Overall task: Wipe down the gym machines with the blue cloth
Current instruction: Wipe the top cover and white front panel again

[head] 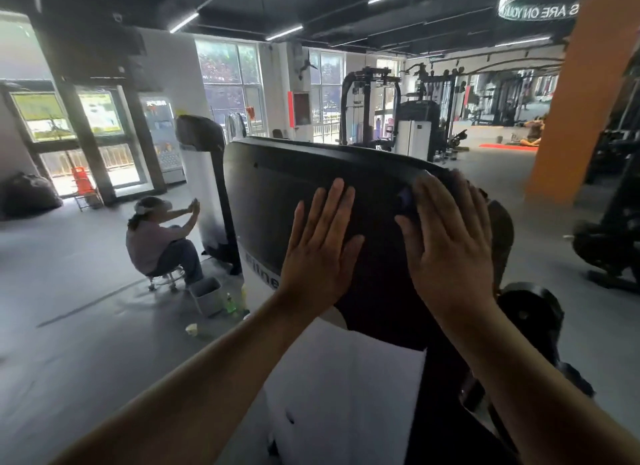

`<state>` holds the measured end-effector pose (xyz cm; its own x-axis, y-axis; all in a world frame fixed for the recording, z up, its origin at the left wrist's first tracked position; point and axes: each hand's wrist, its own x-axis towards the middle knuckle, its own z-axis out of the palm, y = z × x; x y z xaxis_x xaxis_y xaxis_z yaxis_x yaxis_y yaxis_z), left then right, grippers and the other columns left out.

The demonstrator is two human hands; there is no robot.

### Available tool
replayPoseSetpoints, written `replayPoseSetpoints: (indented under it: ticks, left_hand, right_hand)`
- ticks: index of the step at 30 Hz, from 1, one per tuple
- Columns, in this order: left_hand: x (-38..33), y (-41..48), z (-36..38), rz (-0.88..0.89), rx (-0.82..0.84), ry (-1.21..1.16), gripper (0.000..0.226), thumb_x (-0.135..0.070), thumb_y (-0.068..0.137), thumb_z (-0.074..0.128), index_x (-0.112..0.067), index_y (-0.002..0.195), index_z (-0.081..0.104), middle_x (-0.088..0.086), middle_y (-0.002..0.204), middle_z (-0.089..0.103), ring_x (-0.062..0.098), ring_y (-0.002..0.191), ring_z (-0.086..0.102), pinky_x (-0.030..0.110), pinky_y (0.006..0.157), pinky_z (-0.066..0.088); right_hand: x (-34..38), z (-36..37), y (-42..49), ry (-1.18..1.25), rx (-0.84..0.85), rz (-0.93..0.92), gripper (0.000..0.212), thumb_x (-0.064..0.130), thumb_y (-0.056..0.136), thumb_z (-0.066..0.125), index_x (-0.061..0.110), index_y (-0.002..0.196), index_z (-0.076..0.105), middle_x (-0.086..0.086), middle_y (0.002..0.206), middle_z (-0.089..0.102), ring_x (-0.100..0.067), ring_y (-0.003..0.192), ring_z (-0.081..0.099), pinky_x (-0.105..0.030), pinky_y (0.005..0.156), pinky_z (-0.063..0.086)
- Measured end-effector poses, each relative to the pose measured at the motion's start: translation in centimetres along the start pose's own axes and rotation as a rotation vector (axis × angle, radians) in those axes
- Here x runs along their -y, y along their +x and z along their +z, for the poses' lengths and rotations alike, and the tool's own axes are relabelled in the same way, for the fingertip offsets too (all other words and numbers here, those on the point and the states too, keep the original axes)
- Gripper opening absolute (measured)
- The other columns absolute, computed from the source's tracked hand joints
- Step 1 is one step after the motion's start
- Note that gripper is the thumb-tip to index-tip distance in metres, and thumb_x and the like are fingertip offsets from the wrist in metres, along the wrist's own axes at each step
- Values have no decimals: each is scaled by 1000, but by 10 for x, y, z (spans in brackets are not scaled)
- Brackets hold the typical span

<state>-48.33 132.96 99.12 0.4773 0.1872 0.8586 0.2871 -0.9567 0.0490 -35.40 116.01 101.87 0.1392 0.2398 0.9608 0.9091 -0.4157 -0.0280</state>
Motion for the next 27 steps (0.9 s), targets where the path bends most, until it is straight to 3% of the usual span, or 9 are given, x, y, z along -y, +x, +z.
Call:
replayPoseSetpoints:
  ticks: [4, 7, 11, 16, 21, 24, 27]
  left_hand:
    - [12, 8, 0, -6, 9, -2, 70, -39, 116, 41, -17, 175, 11, 3, 184, 6, 20, 170, 2, 55, 137, 9]
    - [20, 7, -1, -73, -1, -40, 68, -38, 116, 36, -15, 175, 12, 3, 184, 4, 20, 170, 1, 55, 137, 10]
    - [34, 13, -8, -73, 36, -56, 70, -42, 116, 35, -22, 175, 2, 0, 184, -1, 18, 170, -4, 50, 138, 6]
    - [53, 19, -7, -218, 52, -125, 73, -43, 117, 36, -21, 176, -1, 0, 184, -6, 16, 170, -7, 53, 138, 11]
    - [61, 20, -9, -199, 64, -118, 73, -42, 116, 38, -20, 176, 2, -1, 184, -3, 13, 169, -7, 53, 137, 14]
    - [70, 20, -14, -223, 77, -130, 72, -42, 117, 36, -24, 175, -2, -4, 184, -6, 8, 168, -11, 45, 139, 7]
    - [82, 21, -14, -247, 96, -137, 71, -44, 117, 31, -26, 174, -7, -3, 184, -7, 9, 168, -11, 47, 139, 10]
  right_hand:
    - [28, 14, 42, -49, 142, -142, 54, 41, 117, 42, 7, 159, 50, -11, 166, 48, -34, 163, 29, -45, 136, 13]
    - [44, 18, 60, -60, 205, -207, 54, 40, 116, 44, 7, 159, 51, -10, 163, 51, -35, 160, 33, -48, 135, 18]
    - [43, 10, 60, -83, 235, -244, 54, 39, 117, 44, 9, 161, 47, -7, 165, 47, -33, 161, 31, -50, 133, 23]
    - [66, 18, 86, -119, 287, -239, 49, 37, 115, 44, 8, 154, 51, -9, 155, 55, -32, 151, 44, -46, 129, 30]
    - [76, 18, 102, -96, 404, -275, 53, 40, 111, 50, 10, 155, 51, -9, 154, 57, -31, 148, 49, -47, 125, 37]
    - [69, 10, 94, -115, 372, -309, 54, 37, 111, 51, 9, 157, 49, -9, 155, 56, -32, 148, 49, -46, 124, 36]
    - [81, 22, 103, -158, 376, -269, 49, 35, 113, 47, 8, 153, 51, -9, 147, 61, -32, 141, 53, -46, 121, 40]
